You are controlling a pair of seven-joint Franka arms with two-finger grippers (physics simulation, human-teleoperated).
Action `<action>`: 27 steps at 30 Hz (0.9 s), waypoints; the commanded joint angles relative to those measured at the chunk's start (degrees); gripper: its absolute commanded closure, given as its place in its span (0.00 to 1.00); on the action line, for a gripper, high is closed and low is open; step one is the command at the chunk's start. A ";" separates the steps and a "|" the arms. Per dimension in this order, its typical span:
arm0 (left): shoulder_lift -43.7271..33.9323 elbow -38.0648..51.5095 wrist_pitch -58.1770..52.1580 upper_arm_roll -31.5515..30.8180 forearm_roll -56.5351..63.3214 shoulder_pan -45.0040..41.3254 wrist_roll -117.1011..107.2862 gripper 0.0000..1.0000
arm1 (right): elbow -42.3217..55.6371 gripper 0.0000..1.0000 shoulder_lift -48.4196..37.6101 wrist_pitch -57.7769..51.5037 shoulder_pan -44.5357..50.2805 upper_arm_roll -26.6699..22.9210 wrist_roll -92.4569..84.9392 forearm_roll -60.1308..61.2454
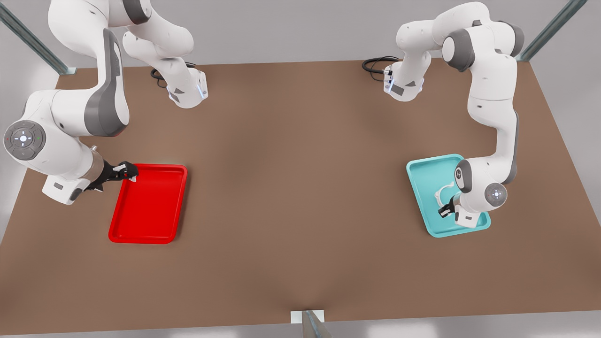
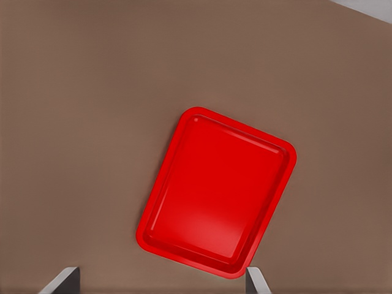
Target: Take the drainage pipe clamp from the left arm, pass it to the right arm, and place it in the plate on the right side
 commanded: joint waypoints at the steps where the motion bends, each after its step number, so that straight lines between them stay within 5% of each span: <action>1: -0.04 0.02 0.13 0.00 -0.23 0.00 -2.60 0.77 | 0.03 0.00 -0.06 -0.03 0.00 -0.01 -0.42 0.04; 7: -0.31 0.11 -0.13 0.00 -0.32 -0.26 -4.10 0.79 | 0.03 0.00 -0.15 -0.12 0.00 -0.01 -0.68 0.04; 13: -7.87 1.78 -13.22 -3.33 -0.59 -5.09 -19.72 0.79 | 0.03 0.00 -0.06 -0.12 0.18 -0.01 -0.59 0.04; 19: 0.04 26.90 -29.84 -9.67 -0.15 -15.81 -55.76 0.79 | 0.03 0.00 -0.06 -0.30 0.18 -0.01 -0.68 0.04; 27: 8.65 41.24 -29.14 -13.27 -0.23 -25.57 -103.04 0.79 | 0.91 0.00 4.42 0.32 2.19 0.61 -0.85 6.44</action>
